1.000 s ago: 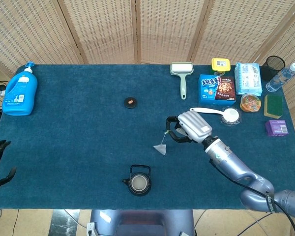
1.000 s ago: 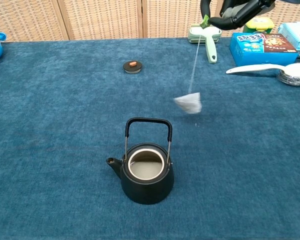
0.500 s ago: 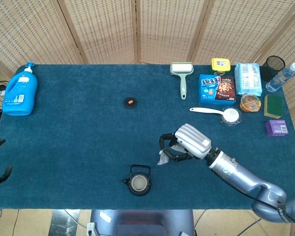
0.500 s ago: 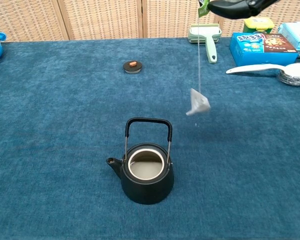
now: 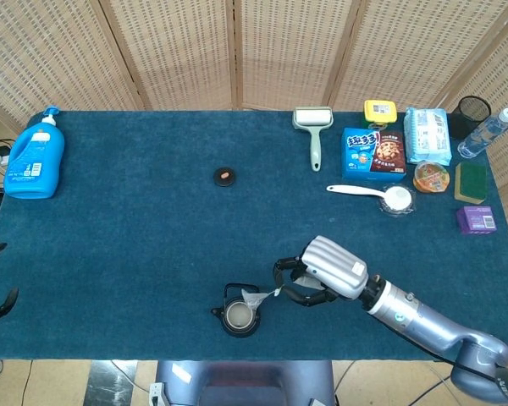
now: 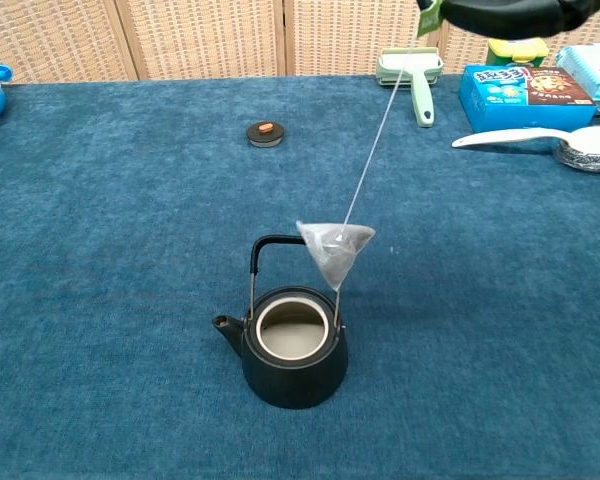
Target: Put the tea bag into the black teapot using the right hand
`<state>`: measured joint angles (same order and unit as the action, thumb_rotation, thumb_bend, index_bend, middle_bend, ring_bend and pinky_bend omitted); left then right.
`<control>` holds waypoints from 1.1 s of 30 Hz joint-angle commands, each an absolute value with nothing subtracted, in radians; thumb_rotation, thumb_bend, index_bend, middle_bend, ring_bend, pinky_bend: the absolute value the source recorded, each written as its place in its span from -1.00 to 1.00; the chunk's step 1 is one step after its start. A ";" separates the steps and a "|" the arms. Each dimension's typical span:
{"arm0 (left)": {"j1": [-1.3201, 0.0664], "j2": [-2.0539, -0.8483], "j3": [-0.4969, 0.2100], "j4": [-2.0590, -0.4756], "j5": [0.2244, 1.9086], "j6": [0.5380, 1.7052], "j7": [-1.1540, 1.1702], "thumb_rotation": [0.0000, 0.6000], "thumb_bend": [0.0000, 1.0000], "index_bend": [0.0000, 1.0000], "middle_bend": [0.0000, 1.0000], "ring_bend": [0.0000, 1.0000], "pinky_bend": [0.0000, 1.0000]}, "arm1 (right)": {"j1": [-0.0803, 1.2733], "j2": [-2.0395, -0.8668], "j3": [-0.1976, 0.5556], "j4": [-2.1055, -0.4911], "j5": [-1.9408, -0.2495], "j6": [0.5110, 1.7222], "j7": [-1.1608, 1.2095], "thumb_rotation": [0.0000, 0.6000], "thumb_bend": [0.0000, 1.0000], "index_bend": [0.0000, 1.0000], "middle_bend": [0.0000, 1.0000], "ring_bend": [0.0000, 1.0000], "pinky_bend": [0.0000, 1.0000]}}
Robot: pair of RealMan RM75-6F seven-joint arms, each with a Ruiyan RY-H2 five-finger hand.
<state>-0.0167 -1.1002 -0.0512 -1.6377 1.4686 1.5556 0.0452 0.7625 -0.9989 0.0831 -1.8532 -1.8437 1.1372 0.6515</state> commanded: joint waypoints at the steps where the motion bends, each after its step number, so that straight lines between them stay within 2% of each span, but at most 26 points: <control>1: -0.014 -1.100 -0.050 -1.635 1.470 1.559 0.042 1.00 -0.27 -0.74 -0.75 -0.89 -0.78 | 0.765 -1.002 0.074 -1.859 -1.850 1.133 0.645 1.00 0.10 0.15 1.00 1.00 1.00; 33: 0.016 -1.102 -0.041 -1.577 1.462 1.570 -0.021 1.00 -0.27 -0.74 -0.75 -0.89 -0.79 | 0.816 -1.109 0.024 -1.865 -1.822 1.057 0.578 1.00 0.10 0.15 1.00 1.00 1.00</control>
